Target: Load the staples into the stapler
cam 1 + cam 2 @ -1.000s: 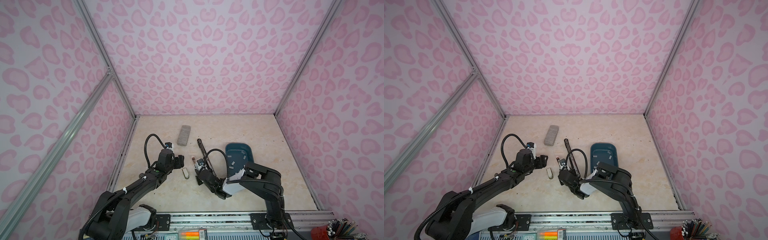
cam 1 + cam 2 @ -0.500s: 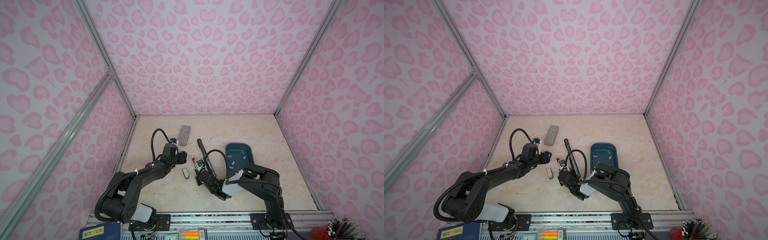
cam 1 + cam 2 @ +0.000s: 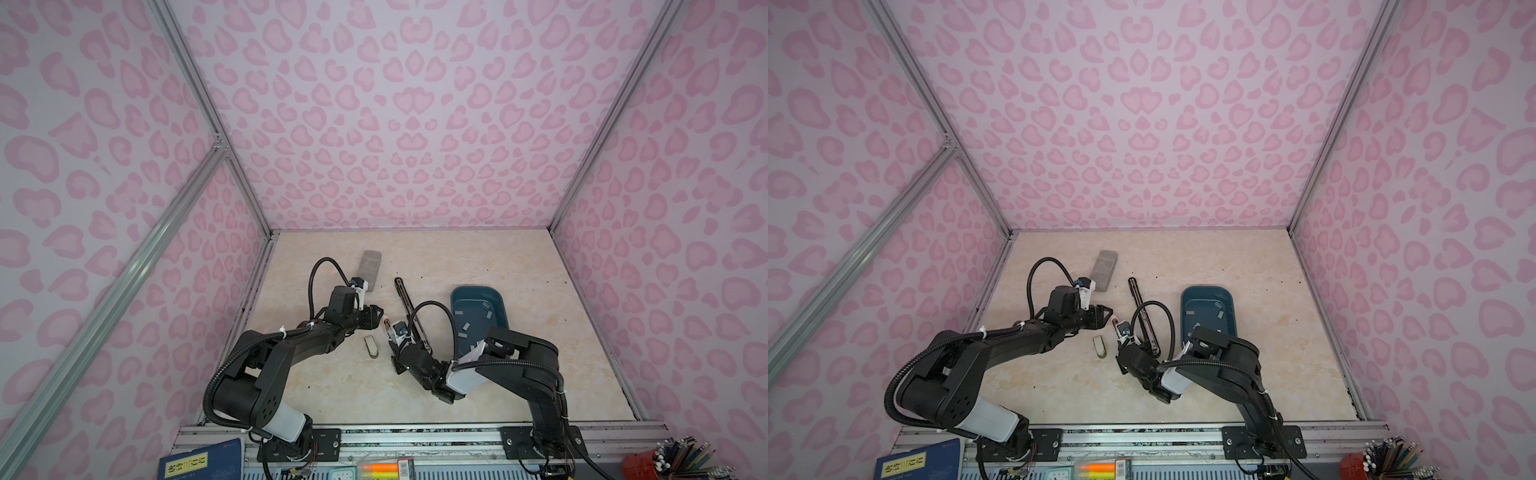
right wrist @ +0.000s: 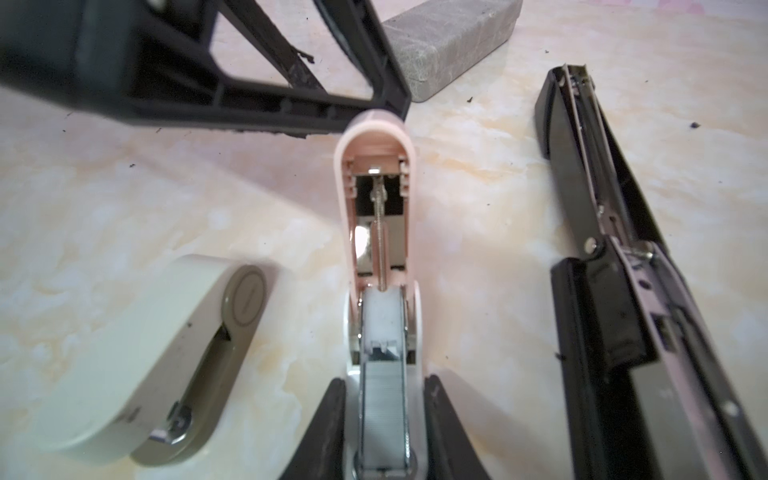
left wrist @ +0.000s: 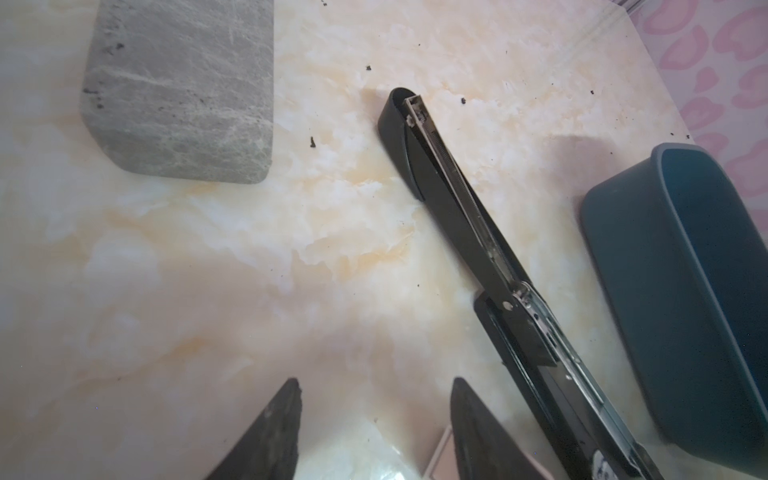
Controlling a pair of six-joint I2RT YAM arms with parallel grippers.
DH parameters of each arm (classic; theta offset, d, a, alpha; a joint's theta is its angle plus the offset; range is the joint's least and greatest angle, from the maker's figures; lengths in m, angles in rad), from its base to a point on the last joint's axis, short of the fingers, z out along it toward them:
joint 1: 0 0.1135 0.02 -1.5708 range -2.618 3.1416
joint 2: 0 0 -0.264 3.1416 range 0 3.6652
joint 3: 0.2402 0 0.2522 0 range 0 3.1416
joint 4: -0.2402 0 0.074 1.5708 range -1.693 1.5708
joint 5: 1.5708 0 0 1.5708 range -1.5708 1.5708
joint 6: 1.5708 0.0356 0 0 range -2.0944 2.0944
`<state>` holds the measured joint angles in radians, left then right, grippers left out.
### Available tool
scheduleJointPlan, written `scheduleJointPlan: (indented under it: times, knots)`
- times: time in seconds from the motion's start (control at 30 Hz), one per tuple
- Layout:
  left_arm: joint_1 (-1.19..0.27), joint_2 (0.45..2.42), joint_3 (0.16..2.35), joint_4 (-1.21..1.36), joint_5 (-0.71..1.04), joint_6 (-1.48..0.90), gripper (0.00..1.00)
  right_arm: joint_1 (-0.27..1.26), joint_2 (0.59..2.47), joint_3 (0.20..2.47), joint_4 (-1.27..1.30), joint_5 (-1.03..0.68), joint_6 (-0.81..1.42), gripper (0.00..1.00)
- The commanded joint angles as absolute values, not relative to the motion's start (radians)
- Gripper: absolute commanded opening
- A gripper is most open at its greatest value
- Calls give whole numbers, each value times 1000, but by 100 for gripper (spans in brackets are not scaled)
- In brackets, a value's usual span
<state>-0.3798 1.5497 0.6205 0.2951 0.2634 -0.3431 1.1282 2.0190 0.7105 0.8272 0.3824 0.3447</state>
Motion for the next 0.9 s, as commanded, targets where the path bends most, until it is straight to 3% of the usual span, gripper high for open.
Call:
scheduleJointPlan:
  times: [0.0, 0.17, 0.6, 0.87]
  knots:
    - [-381, 1560, 615, 350, 314, -321, 57, 1136, 2037, 699, 676, 302, 342, 19]
    - [-402, 1536, 578, 392, 367, -303, 54, 1134, 2037, 696, 682, 302, 345, 19]
    - [-487, 1409, 468, 412, 272, -256, 55, 1124, 2033, 679, 707, 290, 356, 22]
    - [-535, 1373, 439, 412, 239, -233, 55, 1125, 2028, 673, 715, 294, 356, 33]
